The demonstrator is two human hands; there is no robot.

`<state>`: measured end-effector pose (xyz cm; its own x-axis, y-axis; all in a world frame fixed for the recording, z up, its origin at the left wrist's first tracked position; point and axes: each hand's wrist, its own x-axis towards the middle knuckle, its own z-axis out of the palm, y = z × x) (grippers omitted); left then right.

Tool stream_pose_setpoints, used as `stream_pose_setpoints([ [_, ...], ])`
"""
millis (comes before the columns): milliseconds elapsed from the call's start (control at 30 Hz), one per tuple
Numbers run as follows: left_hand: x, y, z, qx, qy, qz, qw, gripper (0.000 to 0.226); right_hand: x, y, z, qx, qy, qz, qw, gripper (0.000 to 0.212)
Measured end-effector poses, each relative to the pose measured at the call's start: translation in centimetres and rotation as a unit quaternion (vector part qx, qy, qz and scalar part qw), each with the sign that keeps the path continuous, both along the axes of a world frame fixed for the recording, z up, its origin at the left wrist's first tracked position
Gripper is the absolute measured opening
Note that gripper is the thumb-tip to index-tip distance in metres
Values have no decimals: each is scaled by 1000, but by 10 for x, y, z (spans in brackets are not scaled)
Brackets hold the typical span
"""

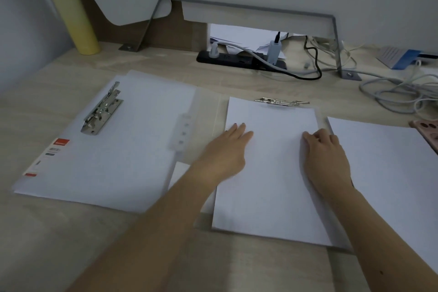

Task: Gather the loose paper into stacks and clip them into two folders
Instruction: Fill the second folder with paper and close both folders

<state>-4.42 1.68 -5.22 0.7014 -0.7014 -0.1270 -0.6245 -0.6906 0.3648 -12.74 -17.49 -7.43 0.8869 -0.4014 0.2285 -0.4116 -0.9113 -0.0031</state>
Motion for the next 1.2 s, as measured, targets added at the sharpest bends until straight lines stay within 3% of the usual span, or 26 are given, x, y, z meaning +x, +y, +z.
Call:
stream_pose_setpoints([
  [100, -6, -11, -20, -23, -62, 35, 997, 53, 7, -3, 10, 2, 27, 2, 1000, 31],
  [167, -11, -13, -31, -31, -78, 48, 995, 65, 14, -5, 16, 35, 16, -5, 999, 28],
  [267, -11, -14, -42, -30, -86, 50, 995, 84, 34, -16, 17, 192, -66, -14, 979, 27],
  [333, -11, -14, -41, -31, -91, 52, 994, 85, 53, -23, 23, 344, -95, -59, 932, 20],
  [433, -12, -15, -38, -52, -83, 62, 993, 87, 81, -35, 36, 570, -165, -136, 794, 28],
  [500, -14, -15, -36, -65, -88, 64, 992, 88, 96, -40, 41, 647, -211, -154, 717, 21],
  [533, -14, -15, -35, -70, -93, 64, 991, 88, 101, -39, 42, 659, -237, -148, 699, 18],
  [567, -14, -16, -35, -69, -95, 63, 991, 88, 104, -36, 44, 660, -259, -133, 693, 30],
  [600, -14, -16, -34, -68, -91, 60, 992, 88, 105, -32, 45, 648, -269, -112, 704, 43],
  [667, -13, -16, -36, -65, -86, 57, 993, 87, 107, -17, 47, 591, -242, -58, 768, 55],
  [833, -9, -17, -46, -22, -113, 69, 991, 71, 113, 4, 40, 401, -126, 44, 906, 65],
  [900, -8, -17, -47, -30, -108, 72, 991, 68, 114, 6, 38, 315, -98, 62, 942, 65],
  [1000, -8, -17, -45, -32, -110, 68, 991, 68, 115, 9, 34, 203, -33, 105, 973, 69],
  [1200, -7, -18, -46, -26, -118, 74, 990, 71, 121, 20, 23, 98, 45, 129, 986, 59],
])
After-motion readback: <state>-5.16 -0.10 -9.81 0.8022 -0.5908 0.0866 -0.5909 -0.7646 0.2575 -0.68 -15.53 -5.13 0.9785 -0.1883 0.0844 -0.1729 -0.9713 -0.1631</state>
